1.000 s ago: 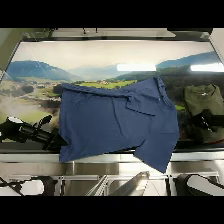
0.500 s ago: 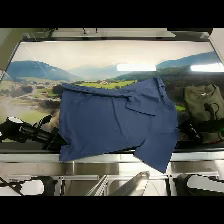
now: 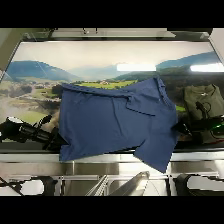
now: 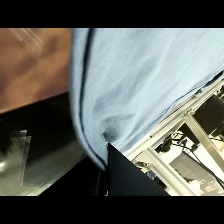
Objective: Fold the shirts.
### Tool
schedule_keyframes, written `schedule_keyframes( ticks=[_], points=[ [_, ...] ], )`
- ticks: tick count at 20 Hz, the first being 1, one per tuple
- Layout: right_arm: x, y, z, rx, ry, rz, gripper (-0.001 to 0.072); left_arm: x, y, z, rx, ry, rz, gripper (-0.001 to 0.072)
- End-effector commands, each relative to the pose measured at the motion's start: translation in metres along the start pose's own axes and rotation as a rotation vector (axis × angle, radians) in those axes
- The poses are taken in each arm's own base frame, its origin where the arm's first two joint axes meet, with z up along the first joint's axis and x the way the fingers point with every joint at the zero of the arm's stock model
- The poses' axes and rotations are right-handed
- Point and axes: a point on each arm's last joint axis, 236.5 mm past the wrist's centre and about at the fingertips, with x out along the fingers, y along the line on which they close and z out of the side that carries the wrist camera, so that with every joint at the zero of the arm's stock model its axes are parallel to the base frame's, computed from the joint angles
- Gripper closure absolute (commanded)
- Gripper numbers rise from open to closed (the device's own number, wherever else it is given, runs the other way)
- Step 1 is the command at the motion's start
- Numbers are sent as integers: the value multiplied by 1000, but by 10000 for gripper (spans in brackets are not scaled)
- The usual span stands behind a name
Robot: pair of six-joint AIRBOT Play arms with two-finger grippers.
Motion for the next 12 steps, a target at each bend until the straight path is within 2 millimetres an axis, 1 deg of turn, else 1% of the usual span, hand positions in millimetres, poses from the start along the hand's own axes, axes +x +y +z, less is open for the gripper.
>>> schedule_keyframes(
  ticks=[1,2,3,4,5,6,7,8,9,10,11,12],
  points=[
    [-5,22,-8,-4,45,85,699,-1,-14,3,2,-12,-59,689],
    [-9,35,-5,-2,39,136,699,-5,-28,5,29,-16,-111,689],
    [-16,53,1,-12,28,199,699,-13,-48,7,58,-20,-181,690],
    [-27,76,8,-34,3,273,699,-26,-76,10,101,-37,-272,690],
    [-46,108,17,-84,-44,367,699,-44,-108,11,163,-64,-370,691],
    [-71,142,27,-149,-111,458,699,-68,-145,9,253,-105,-473,691],
    [-105,184,36,-241,-205,548,699,-100,-187,1,365,-150,-597,690],
    [-147,231,40,-359,-329,628,699,-138,-231,-19,507,-192,-729,691],
    [-190,277,35,-479,-455,697,699,-171,-267,-31,622,-278,-798,689],
    [-239,326,19,-619,-591,762,698,-208,-303,-54,769,-369,-866,687],
    [-280,365,-2,-749,-724,788,698,-241,-333,-83,920,-447,-931,681],
    [-316,400,-27,-868,-873,773,698,-275,-362,-122,1085,-520,-1007,681]
  ],
)
